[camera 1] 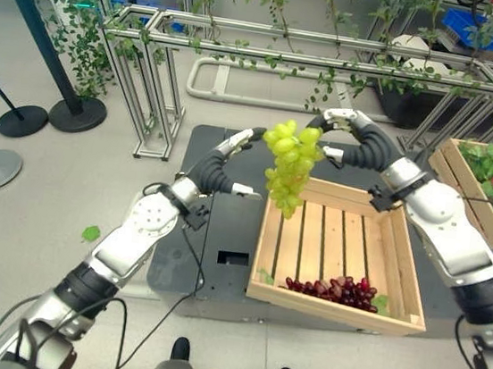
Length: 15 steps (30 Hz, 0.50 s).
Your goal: Pick up the fruits from the basket on one side to the basket on the other side
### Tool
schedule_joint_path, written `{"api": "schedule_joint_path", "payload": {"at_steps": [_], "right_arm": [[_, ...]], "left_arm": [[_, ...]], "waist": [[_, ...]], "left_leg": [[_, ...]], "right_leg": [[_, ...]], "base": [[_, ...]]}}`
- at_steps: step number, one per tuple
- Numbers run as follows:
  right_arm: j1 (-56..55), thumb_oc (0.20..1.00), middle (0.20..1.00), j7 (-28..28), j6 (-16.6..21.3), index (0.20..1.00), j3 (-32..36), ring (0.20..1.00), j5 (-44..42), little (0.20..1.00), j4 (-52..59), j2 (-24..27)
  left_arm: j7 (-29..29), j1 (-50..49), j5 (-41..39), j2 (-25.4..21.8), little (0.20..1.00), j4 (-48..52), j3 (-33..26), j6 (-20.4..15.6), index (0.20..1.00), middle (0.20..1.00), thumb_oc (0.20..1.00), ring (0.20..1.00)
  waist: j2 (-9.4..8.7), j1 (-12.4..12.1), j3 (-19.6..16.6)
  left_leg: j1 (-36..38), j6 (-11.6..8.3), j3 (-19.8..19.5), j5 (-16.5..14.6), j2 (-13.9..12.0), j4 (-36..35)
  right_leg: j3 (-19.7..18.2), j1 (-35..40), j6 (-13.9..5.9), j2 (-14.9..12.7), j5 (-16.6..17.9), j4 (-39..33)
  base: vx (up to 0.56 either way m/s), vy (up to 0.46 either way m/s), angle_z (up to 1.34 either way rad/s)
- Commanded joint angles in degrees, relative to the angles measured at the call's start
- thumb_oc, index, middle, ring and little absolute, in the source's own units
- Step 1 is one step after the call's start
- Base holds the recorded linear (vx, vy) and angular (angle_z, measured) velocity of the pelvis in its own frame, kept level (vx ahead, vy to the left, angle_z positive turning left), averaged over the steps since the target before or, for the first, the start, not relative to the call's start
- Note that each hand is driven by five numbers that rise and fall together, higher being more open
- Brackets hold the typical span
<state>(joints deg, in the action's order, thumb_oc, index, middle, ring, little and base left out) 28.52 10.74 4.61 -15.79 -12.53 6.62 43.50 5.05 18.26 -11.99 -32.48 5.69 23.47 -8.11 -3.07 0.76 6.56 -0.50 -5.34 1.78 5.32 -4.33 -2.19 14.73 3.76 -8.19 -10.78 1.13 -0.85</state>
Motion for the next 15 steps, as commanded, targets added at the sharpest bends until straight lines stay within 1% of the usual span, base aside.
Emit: {"api": "schedule_joint_path", "payload": {"at_steps": [1, 7, 15], "right_arm": [[8.1, 0.2, 0.2, -1.3, 3.0, 0.2, 0.0, 0.2, -3.3, 0.2, 4.6, -1.9], [8.2, 0.2, 0.2, -0.6, 2.9, 0.2, -0.9, 0.2, -3.8, 0.2, 6.0, -4.2], [10.1, 0.2, 0.2, -0.4, 3.1, 0.2, -2.2, 0.2, -4.4, 0.2, 7.0, -5.4]], "left_arm": [[0.4, 2.9, 0.8, 1.0, 1.0, -0.1, -0.4, -1.9, 1.0, 1.0, 1.0, 1.0], [0.5, 2.6, 1.2, 1.7, 1.0, -0.6, -0.3, -1.9, 1.0, 1.0, 1.0, 1.0], [1.0, 3.2, 0.7, 2.2, 1.0, -0.9, 0.5, -1.4, 1.0, 1.0, 1.0, 1.0]], "waist": [[-1.64, 0.4, -3.4], [-1.56, 0.5, -3.7], [-1.65, 0.7, -3.8]], "left_leg": [[0.9, 2.16, -0.5, -8.9, 0.6, 5.8], [1.3, 2.21, -0.3, -9.2, 0.6, 5.9], [1.1, 2.2, -0.3, -9.2, 0.6, 6.1]], "right_leg": [[0.6, -2.6, -1.92, -0.4, 0.0, 2.3], [0.4, -2.4, -1.86, -0.5, 0.0, 2.3], [0.2, -2.6, -1.75, -0.2, -0.1, 2.4]], "base": [[0.01, 0.001, -0.04], [0.01, 0.003, -0.07], [0.0, 0.0, 0.0]]}}
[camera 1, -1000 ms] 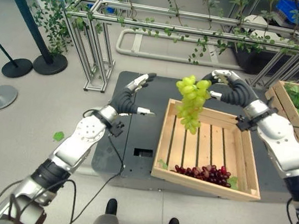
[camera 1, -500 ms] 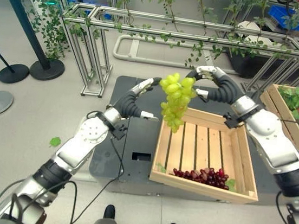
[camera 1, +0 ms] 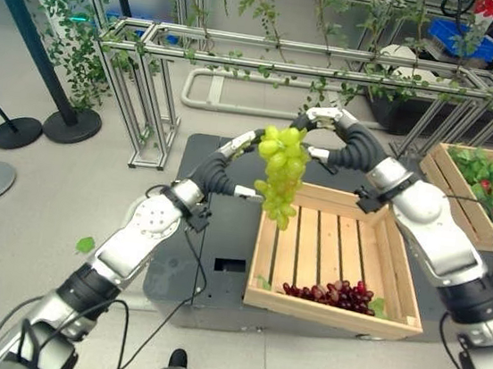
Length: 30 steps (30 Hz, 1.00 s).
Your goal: Pick up the fruits from the basket on one side to the basket on the other side
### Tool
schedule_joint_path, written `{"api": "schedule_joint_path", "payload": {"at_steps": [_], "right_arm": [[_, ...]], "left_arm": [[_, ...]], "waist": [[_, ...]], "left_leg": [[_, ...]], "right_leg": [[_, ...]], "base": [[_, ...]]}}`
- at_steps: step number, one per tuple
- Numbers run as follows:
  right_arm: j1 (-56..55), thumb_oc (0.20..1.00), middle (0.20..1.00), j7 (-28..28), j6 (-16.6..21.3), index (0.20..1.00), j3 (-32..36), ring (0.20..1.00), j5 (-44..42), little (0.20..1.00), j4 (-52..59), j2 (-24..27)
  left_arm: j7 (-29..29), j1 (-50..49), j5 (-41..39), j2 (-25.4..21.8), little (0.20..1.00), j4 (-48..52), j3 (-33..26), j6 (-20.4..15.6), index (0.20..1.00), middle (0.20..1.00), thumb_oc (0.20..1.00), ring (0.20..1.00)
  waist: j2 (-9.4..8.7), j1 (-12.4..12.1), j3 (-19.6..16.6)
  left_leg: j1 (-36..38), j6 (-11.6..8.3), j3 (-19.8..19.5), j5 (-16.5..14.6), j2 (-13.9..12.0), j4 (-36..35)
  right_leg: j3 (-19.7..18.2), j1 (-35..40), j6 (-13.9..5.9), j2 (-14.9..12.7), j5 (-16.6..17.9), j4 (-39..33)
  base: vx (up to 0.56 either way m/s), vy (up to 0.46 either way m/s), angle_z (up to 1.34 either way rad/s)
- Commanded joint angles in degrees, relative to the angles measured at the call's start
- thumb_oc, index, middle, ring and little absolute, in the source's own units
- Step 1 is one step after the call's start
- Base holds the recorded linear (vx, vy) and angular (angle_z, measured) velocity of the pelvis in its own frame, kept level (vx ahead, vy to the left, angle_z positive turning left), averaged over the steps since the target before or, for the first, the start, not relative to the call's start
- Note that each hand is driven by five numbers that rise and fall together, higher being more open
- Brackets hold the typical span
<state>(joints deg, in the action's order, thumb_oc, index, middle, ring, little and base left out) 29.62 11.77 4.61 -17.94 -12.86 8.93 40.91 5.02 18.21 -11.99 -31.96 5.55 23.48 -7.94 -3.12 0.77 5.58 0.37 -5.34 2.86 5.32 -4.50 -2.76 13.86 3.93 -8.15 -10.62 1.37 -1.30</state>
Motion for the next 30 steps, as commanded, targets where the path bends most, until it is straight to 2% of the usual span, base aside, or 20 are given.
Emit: {"api": "schedule_joint_path", "payload": {"at_steps": [1, 30], "right_arm": [[9.1, 0.2, 0.2, -1.4, 3.1, 0.2, -0.2, 0.2, -4.2, 0.2, 4.8, -3.0], [10.9, 0.2, 0.2, -1.6, 3.1, 0.2, -2.7, 0.2, -3.0, 0.2, 5.7, -8.0]], "left_arm": [[1.1, 3.4, 0.7, 1.8, 1.0, -0.8, 0.7, -1.5, 1.0, 1.0, 1.0, 1.0], [2.3, 4.3, -1.4, 4.3, 1.0, -2.8, 2.8, 0.9, 1.0, 1.0, 1.0, 1.0]], "waist": [[-1.63, 0.7, -2.7], [-1.73, 0.6, -2.7]], "left_leg": [[0.2, 2.18, -1.4, -9.2, 0.7, 6.7], [-0.2, 2.33, -2.4, -9.6, 0.8, 7.4]], "right_leg": [[1.1, -2.8, -1.76, -0.3, -0.4, 2.9], [1.5, -2.7, -1.28, -0.2, -1.1, 3.5]], "base": [[0.0, 0.0, 0.0], [0.0, 0.0, 0.0]]}}
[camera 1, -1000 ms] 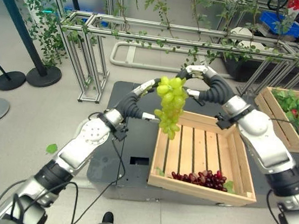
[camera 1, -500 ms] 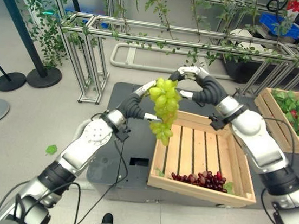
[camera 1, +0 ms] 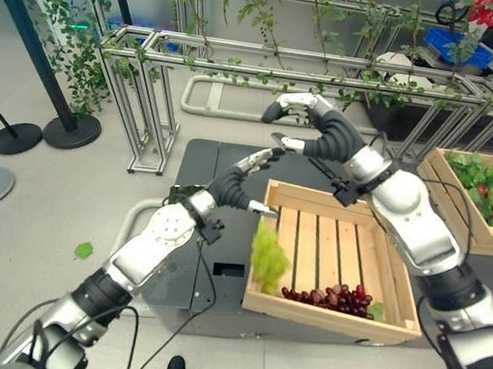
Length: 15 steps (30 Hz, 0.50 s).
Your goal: Pick up the fruits from the basket on one side to the basket on the other side
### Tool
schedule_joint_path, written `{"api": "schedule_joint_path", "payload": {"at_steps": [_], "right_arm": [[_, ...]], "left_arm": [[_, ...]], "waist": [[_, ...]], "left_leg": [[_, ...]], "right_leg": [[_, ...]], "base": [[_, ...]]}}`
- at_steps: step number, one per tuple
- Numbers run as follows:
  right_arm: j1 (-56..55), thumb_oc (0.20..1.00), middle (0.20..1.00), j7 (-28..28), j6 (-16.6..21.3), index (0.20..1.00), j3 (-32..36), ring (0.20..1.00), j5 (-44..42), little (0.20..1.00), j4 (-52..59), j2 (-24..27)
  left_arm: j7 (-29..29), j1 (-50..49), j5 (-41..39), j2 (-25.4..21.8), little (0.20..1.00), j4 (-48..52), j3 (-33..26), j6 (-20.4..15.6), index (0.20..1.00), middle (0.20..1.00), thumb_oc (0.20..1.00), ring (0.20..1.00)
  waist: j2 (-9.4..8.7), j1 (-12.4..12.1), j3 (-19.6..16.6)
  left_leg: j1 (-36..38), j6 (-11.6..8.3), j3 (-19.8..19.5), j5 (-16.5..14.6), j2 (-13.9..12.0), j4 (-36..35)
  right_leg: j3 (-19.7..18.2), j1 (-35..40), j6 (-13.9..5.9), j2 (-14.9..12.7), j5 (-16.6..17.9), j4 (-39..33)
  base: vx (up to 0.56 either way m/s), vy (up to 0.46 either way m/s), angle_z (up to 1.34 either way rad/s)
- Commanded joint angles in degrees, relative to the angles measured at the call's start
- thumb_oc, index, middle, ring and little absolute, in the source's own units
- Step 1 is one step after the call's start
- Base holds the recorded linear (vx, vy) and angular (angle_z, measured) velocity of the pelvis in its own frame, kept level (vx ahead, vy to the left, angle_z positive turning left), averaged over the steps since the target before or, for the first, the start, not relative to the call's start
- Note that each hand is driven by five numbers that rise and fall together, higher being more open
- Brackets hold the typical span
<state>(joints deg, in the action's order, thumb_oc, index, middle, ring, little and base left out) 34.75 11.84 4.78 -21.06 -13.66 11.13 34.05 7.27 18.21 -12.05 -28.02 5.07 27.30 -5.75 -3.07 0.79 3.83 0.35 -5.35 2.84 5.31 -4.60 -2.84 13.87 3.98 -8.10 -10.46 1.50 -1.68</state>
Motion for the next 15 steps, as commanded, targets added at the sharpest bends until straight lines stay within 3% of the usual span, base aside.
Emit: {"api": "schedule_joint_path", "payload": {"at_steps": [1, 15], "right_arm": [[5.8, 0.2, 0.2, -1.8, 3.0, 0.2, 0.3, 0.2, -2.3, 0.2, 3.5, -1.6], [5.3, 0.2, 0.2, -1.4, 2.9, 0.2, -0.6, 0.2, -1.2, 0.2, 3.2, -2.9]], "left_arm": [[0.1, 4.3, -1.7, 0.6, 1.0, -2.3, -0.7, -1.2, 1.0, 1.0, 1.0, 1.0], [0.7, 4.0, -2.8, 1.5, 1.0, -2.6, 0.2, -0.6, 1.0, 1.0, 1.0, 1.0]], "waist": [[-1.75, 0.6, -1.0], [-1.71, 0.4, -0.7]], "left_leg": [[-0.2, 2.37, -2.4, -9.6, 0.9, 7.5], [-0.4, 2.38, -2.7, -9.5, 1.1, 7.4]], "right_leg": [[1.5, -2.8, -1.31, -0.4, -1.2, 3.9], [1.8, -2.6, -1.26, -0.6, -1.3, 3.9]], "base": [[0.0, 0.0, 0.0], [0.0, 0.0, 0.0]]}}
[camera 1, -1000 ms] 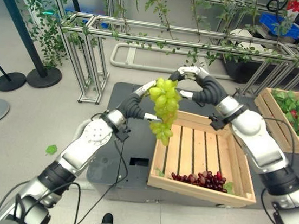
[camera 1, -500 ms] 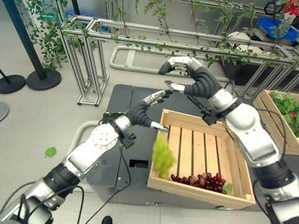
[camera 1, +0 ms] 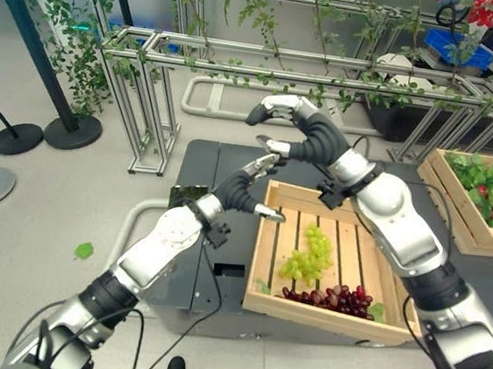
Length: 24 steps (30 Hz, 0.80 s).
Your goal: Pick up the fruits from the basket on one side to the basket on the other side
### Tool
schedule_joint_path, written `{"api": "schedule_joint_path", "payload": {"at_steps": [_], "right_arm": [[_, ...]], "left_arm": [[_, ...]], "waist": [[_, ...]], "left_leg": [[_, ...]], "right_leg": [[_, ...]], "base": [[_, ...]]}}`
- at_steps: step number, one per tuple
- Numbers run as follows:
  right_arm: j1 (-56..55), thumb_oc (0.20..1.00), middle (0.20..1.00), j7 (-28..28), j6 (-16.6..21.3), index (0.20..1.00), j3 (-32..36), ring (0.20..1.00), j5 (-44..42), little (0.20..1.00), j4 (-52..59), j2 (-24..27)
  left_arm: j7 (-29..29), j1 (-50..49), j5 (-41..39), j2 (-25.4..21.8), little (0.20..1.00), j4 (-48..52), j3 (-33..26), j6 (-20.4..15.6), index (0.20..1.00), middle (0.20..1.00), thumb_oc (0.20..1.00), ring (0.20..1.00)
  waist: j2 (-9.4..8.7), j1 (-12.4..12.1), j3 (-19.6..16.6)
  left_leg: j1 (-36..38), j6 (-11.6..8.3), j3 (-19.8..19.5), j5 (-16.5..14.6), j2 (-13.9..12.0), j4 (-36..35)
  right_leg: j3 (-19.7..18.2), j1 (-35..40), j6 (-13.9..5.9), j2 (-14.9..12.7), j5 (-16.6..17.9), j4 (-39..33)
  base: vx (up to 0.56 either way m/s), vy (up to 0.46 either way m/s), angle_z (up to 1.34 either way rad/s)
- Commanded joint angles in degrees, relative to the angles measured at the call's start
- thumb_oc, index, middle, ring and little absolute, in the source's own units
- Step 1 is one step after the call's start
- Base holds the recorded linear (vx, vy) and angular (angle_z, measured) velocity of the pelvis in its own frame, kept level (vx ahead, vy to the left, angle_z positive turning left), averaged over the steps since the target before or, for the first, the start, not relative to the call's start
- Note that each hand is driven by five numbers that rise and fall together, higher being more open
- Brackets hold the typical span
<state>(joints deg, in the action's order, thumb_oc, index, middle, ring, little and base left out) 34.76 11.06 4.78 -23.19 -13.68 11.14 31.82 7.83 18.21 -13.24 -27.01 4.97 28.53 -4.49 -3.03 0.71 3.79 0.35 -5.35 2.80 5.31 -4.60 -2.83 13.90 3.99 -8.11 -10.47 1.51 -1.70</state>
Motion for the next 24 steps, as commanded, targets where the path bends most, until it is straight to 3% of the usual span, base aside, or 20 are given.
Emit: {"api": "schedule_joint_path", "payload": {"at_steps": [1, 2, 3, 4, 5, 10, 12, 13, 15, 17, 18, 23, 24], "right_arm": [[5.2, 0.2, 0.2, -0.4, 2.8, 0.2, 1.6, 0.2, -1.0, 0.2, 3.2, -0.3], [5.1, 0.2, 0.2, -0.3, 2.8, 0.2, 1.8, 0.2, -0.7, 0.2, 3.1, 0.1], [4.7, 0.322, 0.322, -0.1, 2.7, 0.322, 2.2, 0.322, -0.5, 0.322, 2.9, 0.7], [4.7, 0.322, 0.322, -0.1, 2.7, 0.322, 2.2, 0.322, -0.5, 0.322, 2.9, 0.7], [3.7, 1.0, 1.0, 0.2, 2.4, 1.0, 3.4, 1.0, 0.3, 1.0, 1.8, 2.7], [2.3, 1.0, 1.0, -0.1, 2.5, 1.0, 6.4, 1.0, 6.7, 1.0, -0.8, 9.4], [2.3, 1.0, 1.0, -1.6, 3.8, 1.0, 7.5, 1.0, 15.6, 1.0, -3.4, 17.0], [2.4, 1.0, 1.0, -1.7, 3.9, 1.0, 7.4, 1.0, 15.7, 1.0, -3.5, 17.0], [3.8, 1.0, 1.0, -2.7, 4.9, 1.0, 5.6, 1.0, 25.1, 1.0, -5.9, 25.1], [4.3, 1.0, 1.0, -3.3, 5.2, 1.0, 4.6, 1.0, 27.5, 1.0, -7.4, 26.9], [7.1, 1.0, 1.0, -3.2, 5.8, 1.0, 0.8, 1.0, 33.1, 1.0, -8.7, 31.8], [10.1, 1.0, 1.0, -1.9, 6.1, 1.0, -4.1, 1.0, 37.9, 1.0, -10.7, 37.2], [11.9, 1.0, 1.0, -1.0, 6.6, 1.0, -8.5, 1.0, 42.0, 1.0, -11.8, 39.7]], "left_arm": [[0.2, 3.6, -1.5, 0.3, 1.0, -2.5, -1.4, -1.9, 1.0, 1.0, 1.0, 1.0], [0.2, 3.3, -1.2, 0.2, 1.0, -2.5, -1.7, -2.0, 1.0, 1.0, 1.0, 1.0], [0.3, 3.0, -0.9, -0.1, 1.0, -2.3, -2.1, -2.0, 1.0, 1.0, 1.0, 1.0], [0.3, 3.0, -0.9, -0.1, 1.0, -2.3, -2.1, -2.0, 1.0, 1.0, 1.0, 1.0], [0.4, 1.5, 0.0, -0.9, 1.0, -2.0, -3.4, -2.2, 1.0, 1.0, 1.0, 1.0], [0.9, -3.3, -0.1, -2.9, 1.0, -0.5, -7.2, -2.7, 1.0, 1.0, 1.0, 1.0], [1.6, -7.7, -1.1, -4.9, 1.0, 1.2, -10.6, -3.1, 1.0, 1.0, 1.0, 1.0], [1.6, -7.8, -1.1, -4.9, 1.0, 1.3, -10.6, -3.0, 1.0, 1.0, 1.0, 1.0], [2.3, -11.0, -1.5, -7.2, 1.0, 2.7, -12.9, -3.5, 1.0, 1.0, 1.0, 1.0], [2.2, -11.8, -1.5, -7.9, 1.0, 3.0, -13.4, -3.6, 1.0, 1.0, 1.0, 1.0], [1.5, -12.1, -0.7, -9.6, 1.0, 3.5, -14.3, -4.2, 1.0, 1.0, 1.0, 1.0], [-0.3, -12.4, -1.1, -11.0, 1.0, 3.6, -17.0, -5.3, 1.0, 1.0, 1.0, 1.0], [-1.5, -11.7, -1.6, -11.8, 1.0, 3.9, -17.8, -5.8, 1.0, 1.0, 1.0, 1.0]], "waist": [[-1.72, 0.5, -0.6], [-1.73, 0.5, -0.6], [-1.76, 0.5, -0.6], [-1.76, 0.5, -0.6], [-1.85, 0.4, -0.5], [-2.04, 0.1, -0.2], [-2.26, -0.5, 0.8], [-2.2, -0.5, 0.8], [-2.58, -1.3, 2.4], [-2.72, -1.5, 3.1], [-3.07, -2.2, 5.1], [-3.06, -2.9, 9.6], [-3.13, -3.9, 12.0]], "left_leg": [[-0.4, 2.39, -2.7, -9.5, 1.1, 7.4], [-0.5, 2.38, -2.7, -9.5, 1.1, 7.4], [-0.6, 2.37, -2.8, -9.4, 1.1, 7.4], [-0.6, 2.37, -2.8, -9.4, 1.1, 7.4], [-0.7, 2.37, -3.0, -9.4, 1.1, 7.4], [-0.9, 2.33, -3.2, -9.3, 1.3, 7.5], [-1.7, 2.32, -3.7, -9.2, 1.5, 7.7], [-1.8, 2.33, -3.7, -9.2, 1.5, 7.8], [-3.1, 2.3, -4.3, -8.8, 1.8, 7.9], [-3.8, 2.3, -4.6, -8.7, 1.9, 8.1], [-5.6, 2.16, -5.2, -8.2, 2.2, 8.7], [-9.6, 2.05, -7.1, -7.4, 2.7, 10.5], [-11.4, 1.97, -7.7, -7.0, 2.6, 11.6]], "right_leg": [[1.8, -2.7, -1.23, -0.6, -1.3, 3.9], [1.8, -2.7, -1.23, -0.6, -1.3, 4.0], [1.8, -2.8, -1.23, -0.6, -1.3, 4.0], [1.8, -2.8, -1.23, -0.6, -1.3, 4.0], [1.9, -2.8, -1.22, -0.6, -1.3, 4.0], [2.1, -2.9, -1.38, -0.7, -1.3, 4.1], [2.4, -3.6, -1.42, -0.8, -1.2, 4.5], [2.4, -3.6, -1.42, -0.8, -1.2, 4.6], [2.9, -4.6, -1.47, -1.0, -1.1, 4.9], [3.2, -5.1, -1.49, -1.0, -1.1, 5.1], [3.6, -6.5, -1.41, -1.1, -1.0, 5.6], [4.5, -10.3, -0.9, -1.9, -1.2, 8.5], [4.9, -12.2, -0.68, -2.4, -1.4, 10.3]], "base": [[0.0, 0.0, 0.0], [0.0, 0.0, 0.0], [0.0, 0.0, 0.0], [0.0, 0.0, 0.0], [0.0, 0.0, 0.0], [0.0, 0.0, 0.0], [-0.03, 0.003, 0.02], [-0.05, -0.003, 0.07], [-0.09, -0.007, 0.12], [-0.12, -0.011, 0.16], [-0.18, -0.019, 0.13], [-0.17, -0.01, 0.14], [-0.17, -0.002, 0.14]]}}
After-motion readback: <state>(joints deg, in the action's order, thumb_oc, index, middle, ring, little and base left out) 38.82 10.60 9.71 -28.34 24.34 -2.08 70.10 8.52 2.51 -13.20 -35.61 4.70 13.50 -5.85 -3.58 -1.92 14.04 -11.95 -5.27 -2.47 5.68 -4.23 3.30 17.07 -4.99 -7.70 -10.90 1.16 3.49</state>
